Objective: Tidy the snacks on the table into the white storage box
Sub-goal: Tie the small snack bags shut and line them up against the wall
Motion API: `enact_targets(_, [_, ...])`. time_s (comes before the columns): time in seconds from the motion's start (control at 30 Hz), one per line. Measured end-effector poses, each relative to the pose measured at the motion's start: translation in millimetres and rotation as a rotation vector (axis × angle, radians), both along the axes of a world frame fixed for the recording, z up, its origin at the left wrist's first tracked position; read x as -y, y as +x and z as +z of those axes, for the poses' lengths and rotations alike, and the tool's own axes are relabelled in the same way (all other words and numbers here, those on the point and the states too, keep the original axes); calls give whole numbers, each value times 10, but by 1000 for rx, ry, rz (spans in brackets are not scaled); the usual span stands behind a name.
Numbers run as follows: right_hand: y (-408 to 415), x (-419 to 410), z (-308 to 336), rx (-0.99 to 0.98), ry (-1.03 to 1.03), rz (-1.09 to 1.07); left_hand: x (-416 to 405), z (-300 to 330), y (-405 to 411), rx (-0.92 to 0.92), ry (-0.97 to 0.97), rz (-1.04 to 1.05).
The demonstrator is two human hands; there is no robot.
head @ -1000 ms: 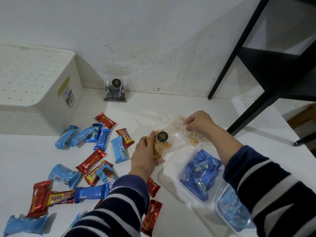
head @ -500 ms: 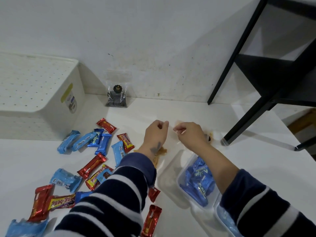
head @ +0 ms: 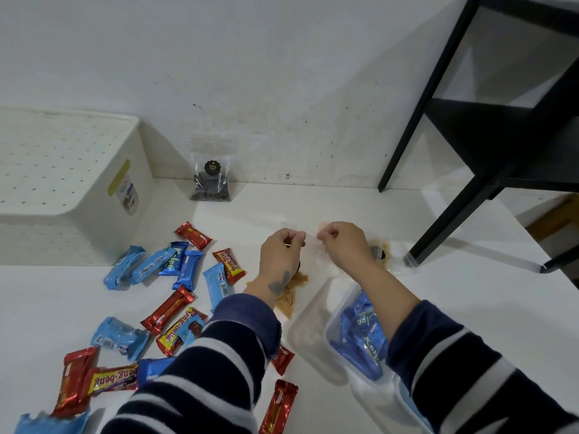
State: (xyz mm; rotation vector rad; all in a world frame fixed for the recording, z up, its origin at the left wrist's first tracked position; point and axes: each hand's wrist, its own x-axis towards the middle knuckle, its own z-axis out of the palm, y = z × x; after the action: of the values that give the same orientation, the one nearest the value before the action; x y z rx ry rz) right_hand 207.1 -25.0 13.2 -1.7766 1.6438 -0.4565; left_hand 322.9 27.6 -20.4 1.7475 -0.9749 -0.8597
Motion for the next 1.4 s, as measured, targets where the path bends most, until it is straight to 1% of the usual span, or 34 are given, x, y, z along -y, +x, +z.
enact_targets(0.03, [16,30,-4,-10,-9,20,-49,-43,38,78,-9,-1])
enact_targets(0.1, [32,83,-2,-7,-17,48,-191,-175,132,341,17,-58])
enact_targets(0.13, [40,103,-1,11,-14,53,-271,-245,177,450,57,-109])
enact_targets(0.17, [48,117,4,43,-9,50,-344,-311,211,516,113,-161])
enact_targets(0.27, [99,64,6,141,-45,28,-466,-483,245,529,240,-243])
enact_targets(0.4, [155,-230,-185,206,-122,-13,-442,-568,243,525,239,-189])
enact_targets(0.47, [203,-370,-357,213,-54,29,-442,-571,228,556,240,-171])
enact_targets(0.5, [228,-408,-439,249,2,32,-443,-577,226,578,243,-175])
enact_targets(0.57, [275,-436,-531,353,159,-34,-450,-585,240,601,240,-204])
enact_targets(0.63, [302,-397,-585,412,249,-102,-455,-579,300,602,225,-242])
enact_targets(0.7, [319,-323,-628,419,239,-103,-446,-557,399,648,172,-250])
enact_targets(0.8, [363,-140,-648,425,208,-61,-349,-535,649,740,117,-162])
enact_targets(0.83, [383,-62,-634,421,206,-50,-286,-536,756,788,144,-166])
enact_targets(0.9, [452,108,-571,401,182,-28,-151,-545,976,878,279,-236])
enact_targets(0.97, [559,283,-489,367,148,-2,-49,-553,1143,897,439,-336])
enact_targets(1.07, [777,580,-379,348,111,28,3,-603,1236,900,586,-478])
enact_targets(1.13, [952,790,-325,332,78,38,-12,-651,1248,908,619,-503])
enact_targets(1.2, [1129,978,-284,337,62,35,-30,-686,1252,903,608,-503])
enact_targets(1.3, [1420,1211,-287,393,80,46,-28,-699,1268,893,582,-499])
enact_targets(1.4, [1693,1412,-318,445,73,95,-12,-702,1271,889,601,-508])
